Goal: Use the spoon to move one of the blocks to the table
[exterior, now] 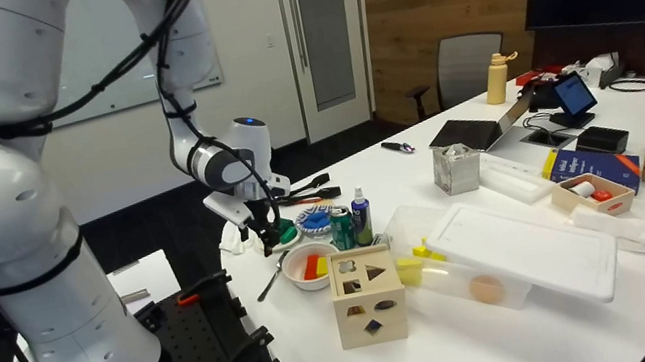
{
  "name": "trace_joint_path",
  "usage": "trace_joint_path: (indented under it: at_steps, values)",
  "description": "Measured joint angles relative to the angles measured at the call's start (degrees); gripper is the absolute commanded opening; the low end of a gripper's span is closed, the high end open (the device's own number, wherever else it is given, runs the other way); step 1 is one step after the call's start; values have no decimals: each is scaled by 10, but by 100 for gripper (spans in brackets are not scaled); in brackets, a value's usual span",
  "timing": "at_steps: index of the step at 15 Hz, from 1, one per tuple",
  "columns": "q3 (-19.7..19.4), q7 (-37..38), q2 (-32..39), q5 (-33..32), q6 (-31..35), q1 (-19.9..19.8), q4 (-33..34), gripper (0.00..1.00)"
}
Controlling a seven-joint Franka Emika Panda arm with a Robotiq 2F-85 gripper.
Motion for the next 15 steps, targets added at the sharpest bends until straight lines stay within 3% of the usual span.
trace_joint_path:
  at_steps: [6,10,15]
  values:
    - [-22,72,98,-25,48,25,37,100]
    - [-33,77,120,-34,51,28,47,100]
    - [-41,64,142,-91,55,21,60,100]
